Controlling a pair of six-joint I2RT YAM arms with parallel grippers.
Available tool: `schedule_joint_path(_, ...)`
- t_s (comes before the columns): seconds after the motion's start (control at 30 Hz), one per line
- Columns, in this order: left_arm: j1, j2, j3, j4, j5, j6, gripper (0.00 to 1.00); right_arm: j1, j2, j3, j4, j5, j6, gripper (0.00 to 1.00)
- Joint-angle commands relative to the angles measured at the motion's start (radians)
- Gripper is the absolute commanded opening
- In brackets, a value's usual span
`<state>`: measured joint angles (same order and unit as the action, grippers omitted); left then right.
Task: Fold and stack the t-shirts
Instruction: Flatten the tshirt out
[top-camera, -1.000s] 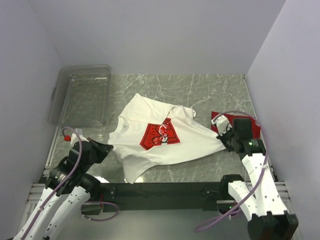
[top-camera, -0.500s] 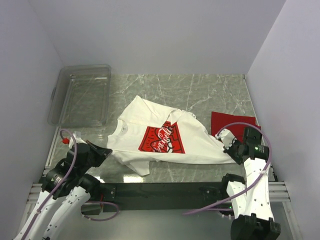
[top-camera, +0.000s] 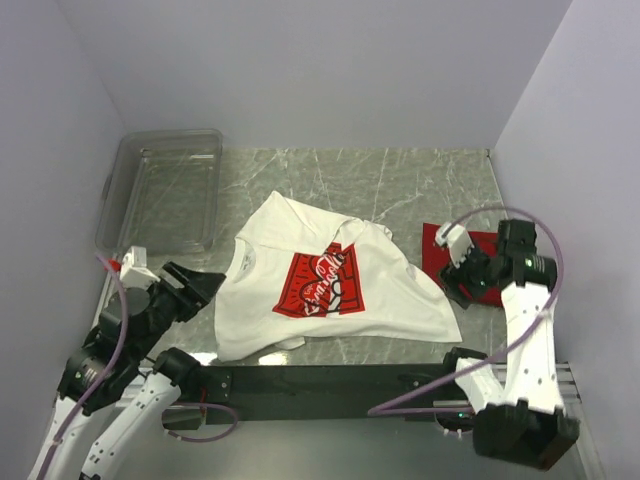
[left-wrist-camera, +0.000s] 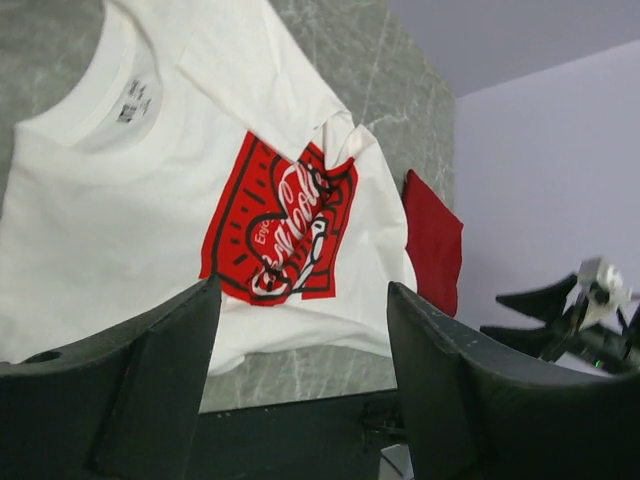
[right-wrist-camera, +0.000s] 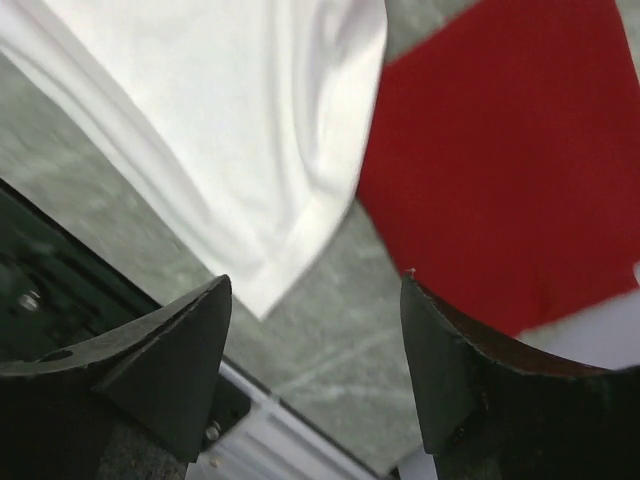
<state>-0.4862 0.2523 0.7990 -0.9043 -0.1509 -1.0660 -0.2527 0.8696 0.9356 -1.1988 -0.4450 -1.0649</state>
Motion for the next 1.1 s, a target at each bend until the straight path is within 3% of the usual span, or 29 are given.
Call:
schedule_joint_path(0.0, 0.0, 0.083, -0.044, 0.21, 0.06, 0.133, 0.73, 0.068, 0.153, 0.08, 0.093, -0.161, 0.166, 0.75)
schedule_joint_path(0.07, 0.0, 0.163, -0.075, 0.31, 0.108, 0.202, 0.74, 0.128, 0.264, 0.129, 0.183, -0.161, 0.303, 0.75)
schedule_joint_path(0.2, -0.002, 0.485, -0.046, 0.519, 0.195, 0.34, 0.72, 0.246, 0.426, 0.228, 0.341, -0.149, 0.529, 0.74)
schedule_joint_path(0.27, -0.003, 0.662, 0.014, 0.594, 0.206, 0.433, 0.73, 0.248, 0.547, 0.316, 0.395, -0.152, 0.63, 0.73)
schedule_joint_path(0.4, -0.005, 0.974, 0.158, 0.637, 0.224, 0.557, 0.7, 0.277, 0.826, 0.515, 0.357, -0.199, 0.709, 0.67)
schedule_joint_path(0.57, -0.043, 1.315, 0.336, 0.63, 0.215, 0.633, 0.64, 0.277, 0.979, 0.67, 0.333, -0.218, 0.758, 0.64)
schedule_joint_path(0.83, -0.127, 1.542, 0.48, 0.594, 0.154, 0.601, 0.63, 0.277, 1.003, 0.608, 0.419, -0.224, 0.806, 0.63)
schedule_joint_path(1.0, -0.163, 1.619, 0.531, 0.561, 0.041, 0.558, 0.61, 0.279, 1.0, 0.591, 0.436, -0.236, 0.81, 0.63)
schedule_joint_path(1.07, -0.161, 1.61, 0.531, 0.539, -0.065, 0.544, 0.62, 0.28, 0.993, 0.582, 0.441, -0.235, 0.809, 0.63)
